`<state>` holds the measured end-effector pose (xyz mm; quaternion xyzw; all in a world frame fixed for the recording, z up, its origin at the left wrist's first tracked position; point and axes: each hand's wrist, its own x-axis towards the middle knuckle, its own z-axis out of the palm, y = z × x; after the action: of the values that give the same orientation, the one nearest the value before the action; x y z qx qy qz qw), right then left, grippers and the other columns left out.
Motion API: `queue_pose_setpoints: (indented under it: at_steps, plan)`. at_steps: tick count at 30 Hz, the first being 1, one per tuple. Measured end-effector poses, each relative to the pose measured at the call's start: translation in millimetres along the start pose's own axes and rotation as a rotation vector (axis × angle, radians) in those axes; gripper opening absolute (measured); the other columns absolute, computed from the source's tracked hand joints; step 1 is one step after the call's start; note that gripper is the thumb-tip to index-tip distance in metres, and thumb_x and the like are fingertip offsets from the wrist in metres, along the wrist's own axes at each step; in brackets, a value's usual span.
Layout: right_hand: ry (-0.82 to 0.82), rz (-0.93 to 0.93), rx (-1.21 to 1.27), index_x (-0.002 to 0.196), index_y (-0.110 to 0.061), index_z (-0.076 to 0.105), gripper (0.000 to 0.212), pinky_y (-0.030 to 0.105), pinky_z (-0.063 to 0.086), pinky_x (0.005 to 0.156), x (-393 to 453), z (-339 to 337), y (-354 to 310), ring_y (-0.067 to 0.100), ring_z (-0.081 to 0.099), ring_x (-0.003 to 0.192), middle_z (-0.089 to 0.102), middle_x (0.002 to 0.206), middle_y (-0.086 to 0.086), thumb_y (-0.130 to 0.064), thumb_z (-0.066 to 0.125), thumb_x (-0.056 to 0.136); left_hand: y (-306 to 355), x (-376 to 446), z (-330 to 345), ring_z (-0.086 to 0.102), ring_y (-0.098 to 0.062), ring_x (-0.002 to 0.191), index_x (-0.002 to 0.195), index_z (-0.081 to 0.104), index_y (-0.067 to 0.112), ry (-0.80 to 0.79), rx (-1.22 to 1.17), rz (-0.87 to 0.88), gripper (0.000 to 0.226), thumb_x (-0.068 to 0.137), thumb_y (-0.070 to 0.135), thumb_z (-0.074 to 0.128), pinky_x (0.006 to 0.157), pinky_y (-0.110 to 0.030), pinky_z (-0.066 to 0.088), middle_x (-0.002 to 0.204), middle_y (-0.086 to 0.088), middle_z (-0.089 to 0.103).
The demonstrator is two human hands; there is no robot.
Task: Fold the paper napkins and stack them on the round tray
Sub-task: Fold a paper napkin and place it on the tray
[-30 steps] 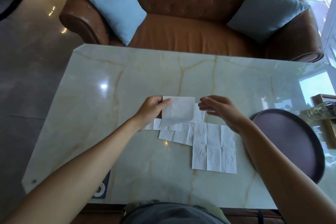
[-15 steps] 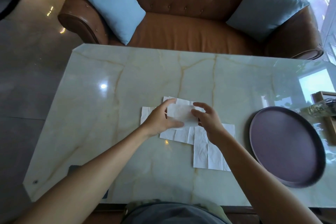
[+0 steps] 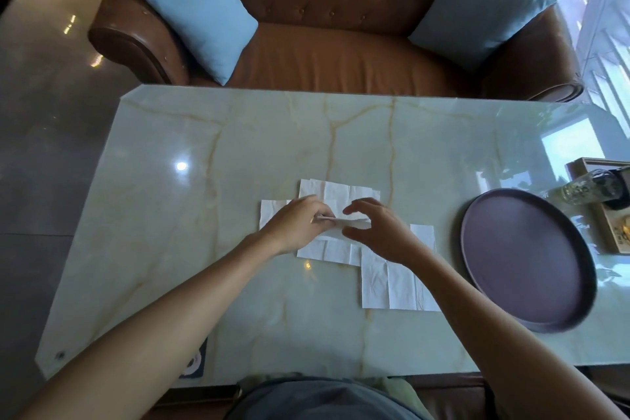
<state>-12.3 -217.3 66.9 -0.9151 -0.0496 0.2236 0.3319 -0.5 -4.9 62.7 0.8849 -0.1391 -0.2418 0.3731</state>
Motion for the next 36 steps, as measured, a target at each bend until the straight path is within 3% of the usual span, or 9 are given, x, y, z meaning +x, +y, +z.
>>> queue_pose_setpoints:
  at_steps: [4, 9, 14, 20, 23, 26, 28, 32, 36]
  plan:
    - [-0.022, 0.024, -0.015, 0.099, -0.022, 0.073, 0.015, 0.025, 0.042, 0.063, -2, -5, -12, 0.008, 0.059, 0.075, 0.066, 0.083, -0.011, -0.03, 0.061, 0.096, 6, 4, -7, 0.06, -0.003, 0.078, 0.11, 0.074, 0.024, -0.054, -0.004, 0.002, 0.021, 0.1, 0.035, 0.059, 0.069, -0.025, 0.046, 0.093, 0.01, 0.068]
    - [0.021, 0.063, 0.004, 0.095, -0.021, 0.076, 0.017, 0.033, 0.051, 0.073, -14, -16, -5, 0.014, 0.066, 0.083, 0.073, 0.088, -0.007, -0.032, 0.063, 0.095, 17, 11, 0, 0.066, -0.005, 0.089, 0.106, 0.075, 0.024, -0.065, -0.15, 0.035, 0.02, 0.099, 0.037, 0.062, 0.079, -0.025, 0.05, 0.1, 0.011, 0.074]
    - [0.064, 0.119, 0.134, 0.092, -0.022, 0.078, 0.011, 0.022, 0.051, 0.075, -28, -31, 14, 0.01, 0.07, 0.087, 0.077, 0.092, -0.006, -0.027, 0.068, 0.093, 30, 19, 6, 0.068, -0.009, 0.096, 0.101, 0.076, 0.019, -0.087, -0.185, 0.066, 0.018, 0.099, 0.032, 0.063, 0.085, -0.024, 0.05, 0.098, 0.009, 0.075]
    - [0.15, 0.174, 0.237, 0.085, -0.015, 0.077, 0.011, 0.043, 0.057, 0.08, -60, -65, 87, 0.021, 0.073, 0.074, 0.077, 0.074, 0.0, -0.018, 0.069, 0.091, 63, 47, 31, 0.068, -0.009, 0.092, 0.096, 0.076, 0.018, -0.093, -0.171, 0.092, 0.015, 0.098, 0.027, 0.064, 0.084, -0.024, 0.05, 0.093, 0.008, 0.075]
    - [0.223, 0.253, 0.45, 0.093, -0.015, 0.079, 0.013, 0.048, 0.056, 0.094, -82, -78, 141, 0.015, 0.075, 0.085, 0.079, 0.087, 0.003, -0.026, 0.072, 0.091, 86, 65, 50, 0.069, -0.011, 0.095, 0.097, 0.076, 0.018, -0.125, -0.179, 0.08, 0.014, 0.098, 0.026, 0.064, 0.087, -0.027, 0.05, 0.096, 0.005, 0.076]
    - [0.106, 0.335, 0.881, 0.122, -0.022, 0.07, 0.046, 0.044, 0.049, 0.105, -98, -83, 174, 0.015, 0.069, 0.116, 0.075, 0.119, 0.0, -0.049, 0.074, 0.085, 117, 87, 77, 0.07, -0.009, 0.096, 0.098, 0.077, 0.021, -0.184, -0.177, 0.091, 0.013, 0.098, 0.028, 0.066, 0.089, -0.027, 0.052, 0.096, 0.008, 0.076]
    - [0.037, 0.348, 0.993, 0.127, -0.025, 0.066, 0.051, 0.042, 0.045, 0.106, -103, -85, 193, 0.019, 0.064, 0.124, 0.071, 0.127, 0.0, -0.048, 0.076, 0.083, 138, 104, 99, 0.071, -0.012, 0.096, 0.098, 0.077, 0.02, -0.225, -0.186, 0.094, 0.013, 0.098, 0.028, 0.066, 0.087, -0.029, 0.053, 0.096, 0.006, 0.077]
    - [0.098, 0.354, 1.191, 0.12, -0.009, 0.071, 0.03, 0.039, 0.051, 0.098, -113, -97, 227, 0.027, 0.069, 0.113, 0.073, 0.121, 0.013, -0.021, 0.071, 0.092, 173, 143, 150, 0.069, -0.016, 0.084, 0.097, 0.076, 0.019, -0.282, -0.231, 0.081, 0.013, 0.098, 0.026, 0.066, 0.079, -0.037, 0.057, 0.095, -0.006, 0.076]
    - [0.252, 0.422, 1.169, 0.114, -0.007, 0.074, 0.022, 0.032, 0.058, 0.087, -123, -118, 275, 0.02, 0.073, 0.097, 0.077, 0.111, 0.012, -0.009, 0.066, 0.094, 199, 184, 206, 0.066, -0.01, 0.083, 0.117, 0.07, 0.016, -0.294, -0.338, 0.013, 0.024, 0.093, 0.018, 0.071, 0.075, -0.027, 0.056, 0.099, -0.007, 0.073]
